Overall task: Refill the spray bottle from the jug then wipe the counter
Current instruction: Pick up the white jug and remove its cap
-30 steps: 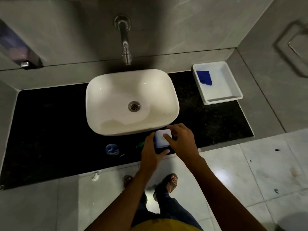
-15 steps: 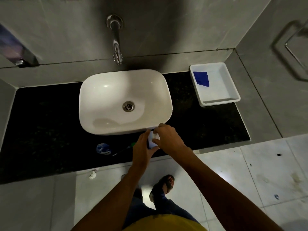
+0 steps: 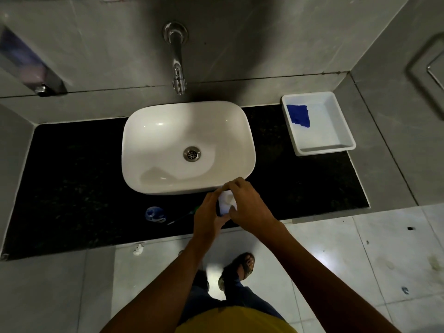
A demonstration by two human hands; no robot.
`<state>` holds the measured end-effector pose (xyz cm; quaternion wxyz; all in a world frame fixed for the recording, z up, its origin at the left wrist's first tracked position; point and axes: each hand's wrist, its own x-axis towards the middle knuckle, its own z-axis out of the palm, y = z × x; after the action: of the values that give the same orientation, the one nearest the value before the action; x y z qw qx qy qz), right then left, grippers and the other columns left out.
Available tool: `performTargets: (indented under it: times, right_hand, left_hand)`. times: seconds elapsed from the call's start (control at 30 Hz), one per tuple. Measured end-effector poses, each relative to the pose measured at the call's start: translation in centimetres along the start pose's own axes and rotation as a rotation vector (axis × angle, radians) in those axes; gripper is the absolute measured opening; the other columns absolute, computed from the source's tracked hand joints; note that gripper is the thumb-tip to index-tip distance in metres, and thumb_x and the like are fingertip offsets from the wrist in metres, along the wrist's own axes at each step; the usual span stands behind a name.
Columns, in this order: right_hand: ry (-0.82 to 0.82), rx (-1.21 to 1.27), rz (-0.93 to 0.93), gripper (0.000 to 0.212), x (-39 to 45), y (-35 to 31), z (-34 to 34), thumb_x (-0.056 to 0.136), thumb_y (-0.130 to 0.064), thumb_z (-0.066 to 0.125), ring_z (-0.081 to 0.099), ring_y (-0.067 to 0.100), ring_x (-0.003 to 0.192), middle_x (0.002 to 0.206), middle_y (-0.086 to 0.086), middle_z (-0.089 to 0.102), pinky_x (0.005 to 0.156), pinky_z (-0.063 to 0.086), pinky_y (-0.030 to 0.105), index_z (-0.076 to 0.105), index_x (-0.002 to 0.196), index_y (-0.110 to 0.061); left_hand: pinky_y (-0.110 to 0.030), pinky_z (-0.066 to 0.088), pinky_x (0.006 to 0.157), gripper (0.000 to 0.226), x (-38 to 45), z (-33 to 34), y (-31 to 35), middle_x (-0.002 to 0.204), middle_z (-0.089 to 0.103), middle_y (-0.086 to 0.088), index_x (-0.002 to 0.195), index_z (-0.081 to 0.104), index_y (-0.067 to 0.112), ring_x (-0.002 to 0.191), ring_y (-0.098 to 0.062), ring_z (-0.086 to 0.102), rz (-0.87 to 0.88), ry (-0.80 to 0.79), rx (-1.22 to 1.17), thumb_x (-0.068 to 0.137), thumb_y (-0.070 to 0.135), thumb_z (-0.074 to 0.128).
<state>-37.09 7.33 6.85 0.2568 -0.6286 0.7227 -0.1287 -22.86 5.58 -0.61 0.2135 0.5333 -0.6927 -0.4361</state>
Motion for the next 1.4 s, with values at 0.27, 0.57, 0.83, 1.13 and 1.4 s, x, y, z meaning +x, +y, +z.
performTargets:
  times: [0.27, 0.57, 0.83, 1.13, 1.4]
  right_hand:
    - [0.018, 0.018, 0.018, 0.054, -0.9, 0.3, 1.1, 0.088, -0.023, 0.078, 0.055, 0.025, 0.126, 0.139, 0.005, 0.057, 0.099, 0.055, 0.035, 0.058, 0.137, -0.018]
    - [0.115, -0.026, 0.145, 0.041, -0.5, 0.7, 1.8, 0.095, -0.043, 0.073, 0.067, 0.024, 0.109, 0.124, 0.006, 0.066, 0.090, 0.058, 0.036, 0.067, 0.123, -0.014]
    - [0.023, -0.009, -0.096, 0.039, -0.8, 2.2, 0.5, 0.096, -0.009, 0.071, 0.061, 0.029, 0.121, 0.134, 0.009, 0.063, 0.102, 0.054, 0.041, 0.068, 0.135, -0.016]
    - [0.001, 0.139, -0.137, 0.038, -0.3, 3.4, -0.9, 0.092, -0.013, 0.078, 0.066, 0.022, 0.109, 0.131, 0.005, 0.064, 0.095, 0.059, 0.036, 0.070, 0.130, -0.014]
    - [0.253, 0.261, 0.166, 0.035, -0.5, 8.4, -0.1, 0.092, -0.014, 0.080, 0.069, 0.021, 0.107, 0.124, 0.009, 0.067, 0.097, 0.060, 0.032, 0.070, 0.126, -0.011]
  left_hand:
    - [-0.029, 0.051, 0.111, 0.064, 0.4, 0.4, -0.5, 0.141, 0.063, 0.002, 0.145, 0.054, 0.021, 0.130, -0.013, 0.061, 0.029, -0.029, 0.130, 0.088, 0.038, 0.079]
    - [-0.022, 0.052, 0.100, 0.072, 0.5, 0.9, -0.5, 0.136, 0.065, 0.005, 0.142, 0.057, 0.023, 0.124, -0.011, 0.063, -0.020, -0.005, -0.063, 0.078, 0.039, 0.087]
    - [0.002, 0.042, 0.094, 0.076, 0.4, 0.8, -1.0, 0.135, 0.064, 0.008, 0.143, 0.055, 0.026, 0.123, -0.004, 0.061, 0.000, -0.023, -0.018, 0.077, 0.042, 0.090]
    - [-0.001, 0.044, 0.091, 0.082, 0.5, 0.8, -1.2, 0.135, 0.062, 0.011, 0.145, 0.052, 0.030, 0.122, -0.001, 0.059, -0.015, -0.036, -0.033, 0.074, 0.049, 0.088]
    - [-0.006, 0.047, 0.093, 0.078, 0.9, 0.8, -1.5, 0.124, 0.054, 0.038, 0.133, 0.046, 0.052, 0.115, 0.018, 0.054, -0.020, -0.031, -0.018, 0.069, 0.057, 0.089]
